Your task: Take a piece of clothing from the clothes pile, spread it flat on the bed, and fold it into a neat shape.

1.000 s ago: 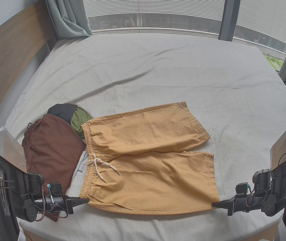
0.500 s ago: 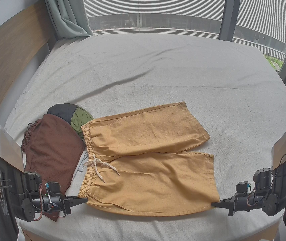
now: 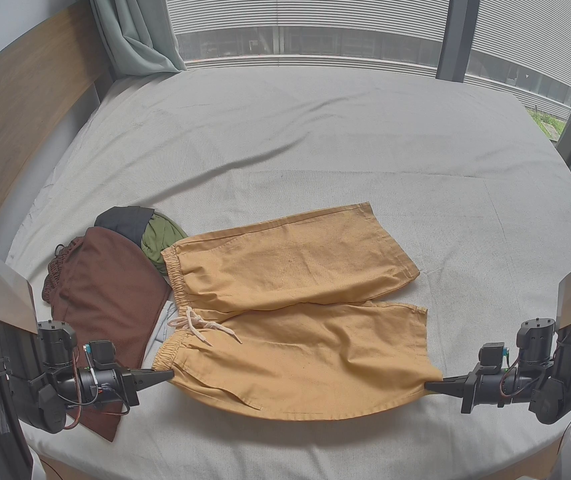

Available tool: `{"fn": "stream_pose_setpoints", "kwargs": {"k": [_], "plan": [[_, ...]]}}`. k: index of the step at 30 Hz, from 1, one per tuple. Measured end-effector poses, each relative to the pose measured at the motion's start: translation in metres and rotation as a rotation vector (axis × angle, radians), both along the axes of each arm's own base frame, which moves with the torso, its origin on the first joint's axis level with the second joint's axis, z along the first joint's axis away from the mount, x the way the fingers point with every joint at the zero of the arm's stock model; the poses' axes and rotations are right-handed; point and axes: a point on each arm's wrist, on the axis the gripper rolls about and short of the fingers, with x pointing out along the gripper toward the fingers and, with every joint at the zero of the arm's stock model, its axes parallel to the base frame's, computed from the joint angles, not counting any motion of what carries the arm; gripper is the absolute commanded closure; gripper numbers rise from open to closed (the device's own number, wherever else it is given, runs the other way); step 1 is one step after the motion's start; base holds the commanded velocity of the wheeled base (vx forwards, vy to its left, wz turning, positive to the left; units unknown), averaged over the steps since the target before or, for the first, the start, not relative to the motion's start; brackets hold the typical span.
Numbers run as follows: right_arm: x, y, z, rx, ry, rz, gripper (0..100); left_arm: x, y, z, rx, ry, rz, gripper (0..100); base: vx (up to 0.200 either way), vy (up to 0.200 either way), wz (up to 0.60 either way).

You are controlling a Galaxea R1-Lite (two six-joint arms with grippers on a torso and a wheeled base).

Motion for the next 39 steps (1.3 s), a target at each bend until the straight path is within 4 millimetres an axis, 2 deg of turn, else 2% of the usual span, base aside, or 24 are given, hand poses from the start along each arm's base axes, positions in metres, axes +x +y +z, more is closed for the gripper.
{"fn": "stream_pose_setpoints", "kwargs": {"k": [7, 19, 39], "plan": [[0.010, 0.001, 0.015, 0.052, -0.040, -0.027, 100, 0.010, -0.002, 0.015, -0.029, -0.041, 0.020, 100, 0.000, 0.000, 0.00], [0.016, 0.004, 0.036, 0.100, -0.099, -0.040, 100, 0.018, -0.002, 0.026, -0.051, -0.073, 0.036, 100, 0.000, 0.000, 0.00], [0.003, 0.006, 0.052, 0.115, -0.143, -0.001, 100, 0.026, -0.002, 0.034, -0.062, -0.088, 0.087, 100, 0.000, 0.000, 0.00]]}}
